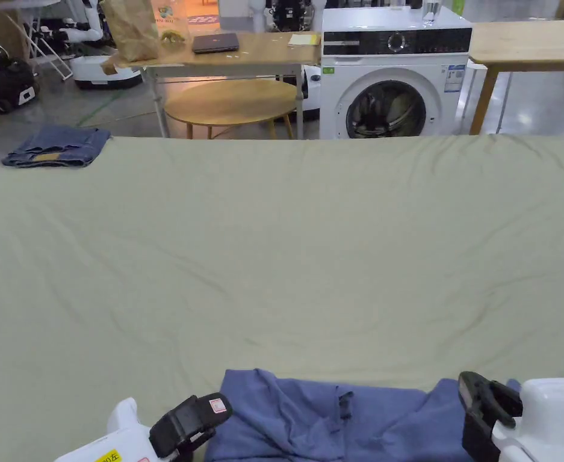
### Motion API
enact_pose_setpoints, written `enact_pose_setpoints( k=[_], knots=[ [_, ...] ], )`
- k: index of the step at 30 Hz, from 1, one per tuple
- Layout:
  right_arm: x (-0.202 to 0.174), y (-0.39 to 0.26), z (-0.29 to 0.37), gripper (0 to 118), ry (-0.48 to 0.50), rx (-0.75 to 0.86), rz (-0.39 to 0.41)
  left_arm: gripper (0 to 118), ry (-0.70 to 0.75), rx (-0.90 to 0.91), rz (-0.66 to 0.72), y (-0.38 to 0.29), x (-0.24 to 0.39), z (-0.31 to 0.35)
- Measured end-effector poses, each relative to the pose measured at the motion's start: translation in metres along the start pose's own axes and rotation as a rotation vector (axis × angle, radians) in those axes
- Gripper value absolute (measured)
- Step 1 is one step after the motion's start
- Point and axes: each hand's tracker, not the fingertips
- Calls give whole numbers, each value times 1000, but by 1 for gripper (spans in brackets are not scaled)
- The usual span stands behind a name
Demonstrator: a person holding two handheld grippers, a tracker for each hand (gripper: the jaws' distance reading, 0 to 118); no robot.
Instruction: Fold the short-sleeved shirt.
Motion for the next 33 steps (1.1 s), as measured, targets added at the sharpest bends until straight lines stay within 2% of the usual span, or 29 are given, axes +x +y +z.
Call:
enact_pose_setpoints(
  k=[1, 2, 4, 6, 7, 8, 9, 10, 11, 12, 13, 18, 22, 25, 29, 33],
  knots=[
    [-1, 0, 0, 0, 0, -3, 6, 117, -63, -44, 41, -2, -8, -9],
    [-2, 1, 1, 0, -1, -6, 15, 117, -160, -15, 25, -7, -7, -13],
    [-2, 2, 2, 0, -7, -9, 29, 116, -202, -26, -13, -12, 2, -32],
    [-2, 4, 4, 0, -15, -7, 41, 102, -225, -82, 38, -15, 9, -51],
    [-2, 5, 5, 0, -16, -7, 43, 80, -227, -92, 60, -19, 9, -60],
    [-2, 6, 6, 0, -22, -6, 47, 39, -217, -101, 94, -21, 8, -68],
    [-1, 7, 7, 0, -29, -4, 51, 13, -166, -106, 125, -24, 8, -73],
    [-1, 8, 8, 0, -33, -3, 52, 11, -58, -69, 123, -27, 8, -73],
    [1, 9, 10, 0, -37, -1, 53, 10, -50, -26, 95, -28, 5, -68],
    [2, 9, 11, 0, -43, 1, 54, 8, -121, -6, 90, -26, 6, -64],
    [3, 10, 12, 0, -51, 3, 55, 8, -129, 33, 83, -25, 12, -57],
    [6, 7, 13, 0, -63, -3, 55, 7, 43, 203, -111, 12, 22, -12],
    [5, 2, 12, 0, -55, -5, 43, 7, 228, 264, -389, 27, 59, 21],
    [6, -1, 9, 0, -46, -14, 34, 7, 294, 265, -700, 5, 111, 20],
    [9, -3, 12, 0, -44, -14, 29, 7, 323, 217, -1081, -66, 170, -23],
    [19, -7, 19, 0, -57, -11, 28, 7, 395, 54, -1325, -145, 186, -92]
  ],
)
